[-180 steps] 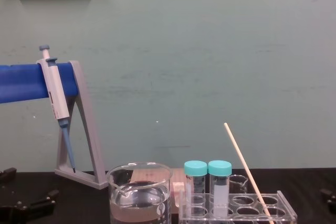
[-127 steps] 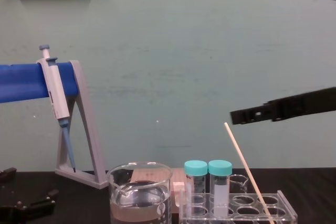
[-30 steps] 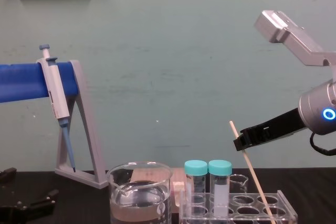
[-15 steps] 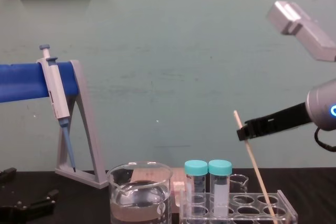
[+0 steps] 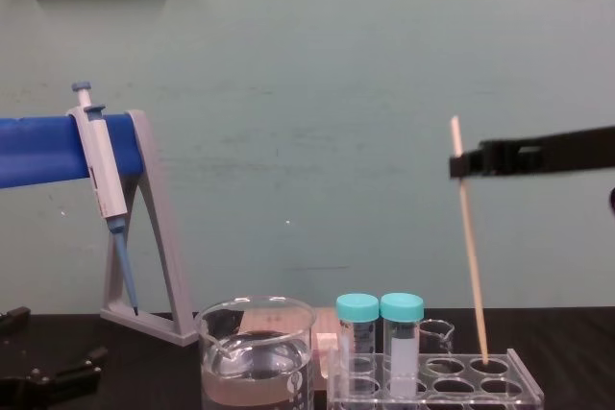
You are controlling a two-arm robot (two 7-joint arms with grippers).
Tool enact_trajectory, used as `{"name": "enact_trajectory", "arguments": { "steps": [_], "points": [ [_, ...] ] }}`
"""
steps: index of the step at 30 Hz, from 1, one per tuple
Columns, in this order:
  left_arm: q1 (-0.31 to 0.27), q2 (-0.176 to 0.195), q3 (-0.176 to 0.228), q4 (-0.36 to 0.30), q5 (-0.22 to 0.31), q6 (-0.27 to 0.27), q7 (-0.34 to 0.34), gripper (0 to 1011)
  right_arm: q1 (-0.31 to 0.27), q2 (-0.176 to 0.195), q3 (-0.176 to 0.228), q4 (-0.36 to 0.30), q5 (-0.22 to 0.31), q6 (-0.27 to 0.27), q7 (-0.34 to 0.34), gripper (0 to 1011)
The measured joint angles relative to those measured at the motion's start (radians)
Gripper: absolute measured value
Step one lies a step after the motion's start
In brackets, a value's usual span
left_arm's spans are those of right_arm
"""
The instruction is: Hold the thermometer with one hand and immerse one end into the beaker, then reinsert it into the test tube rack.
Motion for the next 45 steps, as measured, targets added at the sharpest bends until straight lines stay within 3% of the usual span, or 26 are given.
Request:
{"name": "enact_trajectory", "arguments": {
  "steps": [8, 15, 21, 28, 37, 45],
  "points": [
    [0.0, 0.0, 0.0, 0.0, 0.0, 0.0, 0.0, 1004, -0.052, 0.051, 0.044, -0.08, 0.045, -0.118, 0.063, 46],
    [0.0, 0.0, 0.0, 0.0, 0.0, 0.0, 0.0, 1004, -0.038, 0.081, 0.047, -0.097, 0.065, -0.211, 0.122, 46],
    [0.0, 0.0, 0.0, 0.0, 0.0, 0.0, 0.0, 1004, 0.013, 0.079, 0.027, -0.081, 0.084, -0.206, 0.137, 46],
    [0.0, 0.0, 0.0, 0.0, 0.0, 0.0, 0.0, 1004, 0.093, 0.042, -0.018, -0.066, 0.125, -0.16, 0.149, 46],
    [0.0, 0.0, 0.0, 0.0, 0.0, 0.0, 0.0, 1004, 0.129, 0.015, -0.08, -0.064, 0.158, -0.139, 0.176, 46],
    [0.0, 0.0, 0.0, 0.0, 0.0, 0.0, 0.0, 1004, 0.172, -0.009, -0.151, -0.025, 0.16, -0.141, 0.193, 46]
  ]
}}
